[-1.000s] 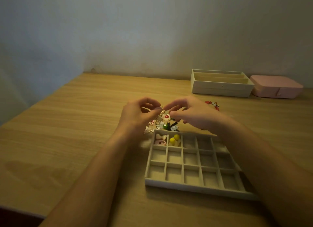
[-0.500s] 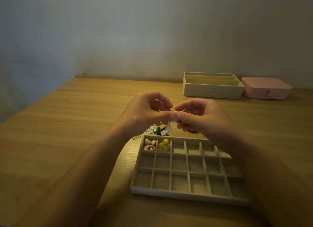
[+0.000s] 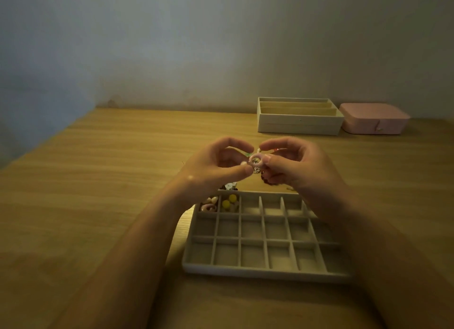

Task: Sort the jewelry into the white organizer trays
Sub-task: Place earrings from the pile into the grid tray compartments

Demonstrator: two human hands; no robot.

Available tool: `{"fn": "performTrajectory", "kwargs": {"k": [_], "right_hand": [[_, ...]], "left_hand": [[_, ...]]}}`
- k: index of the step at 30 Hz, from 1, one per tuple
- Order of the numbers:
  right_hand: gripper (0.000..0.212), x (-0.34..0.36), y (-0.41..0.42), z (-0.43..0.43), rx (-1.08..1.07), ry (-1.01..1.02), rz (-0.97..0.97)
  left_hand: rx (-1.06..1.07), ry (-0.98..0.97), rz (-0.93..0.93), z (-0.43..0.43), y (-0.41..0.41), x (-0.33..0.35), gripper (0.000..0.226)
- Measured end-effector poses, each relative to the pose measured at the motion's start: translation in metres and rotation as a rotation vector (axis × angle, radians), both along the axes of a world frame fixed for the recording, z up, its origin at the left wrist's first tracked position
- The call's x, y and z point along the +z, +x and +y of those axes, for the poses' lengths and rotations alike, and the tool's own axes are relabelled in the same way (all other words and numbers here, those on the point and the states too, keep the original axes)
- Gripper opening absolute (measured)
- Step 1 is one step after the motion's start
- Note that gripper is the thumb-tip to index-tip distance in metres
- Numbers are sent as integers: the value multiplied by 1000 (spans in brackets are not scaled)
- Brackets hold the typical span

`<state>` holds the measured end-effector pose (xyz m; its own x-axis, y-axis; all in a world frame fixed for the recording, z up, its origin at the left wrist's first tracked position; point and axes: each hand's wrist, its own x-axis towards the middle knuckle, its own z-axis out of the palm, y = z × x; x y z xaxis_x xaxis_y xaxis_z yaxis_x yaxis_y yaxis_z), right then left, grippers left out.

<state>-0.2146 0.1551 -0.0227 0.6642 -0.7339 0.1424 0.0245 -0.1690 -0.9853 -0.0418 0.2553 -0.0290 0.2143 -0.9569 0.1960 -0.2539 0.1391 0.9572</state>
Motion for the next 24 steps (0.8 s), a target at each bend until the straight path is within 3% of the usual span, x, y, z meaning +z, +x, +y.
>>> {"fn": "performTrajectory", "kwargs": {"k": [5,14,18,24], "right_hand": [[15,-2,1,-1,16,9,5],[14,-7,3,1,55,28,-20],[15,-8,3,2,-3,-256,55],[15,-9,5,5,-19,-436,41]], "left_hand": [[84,-91,51,9,8,-4,13],[15,35,160,10,0,-7,22],[-17,54,93,9,-5,-8,39],[26,1,122,6,-9,-12,30]]}}
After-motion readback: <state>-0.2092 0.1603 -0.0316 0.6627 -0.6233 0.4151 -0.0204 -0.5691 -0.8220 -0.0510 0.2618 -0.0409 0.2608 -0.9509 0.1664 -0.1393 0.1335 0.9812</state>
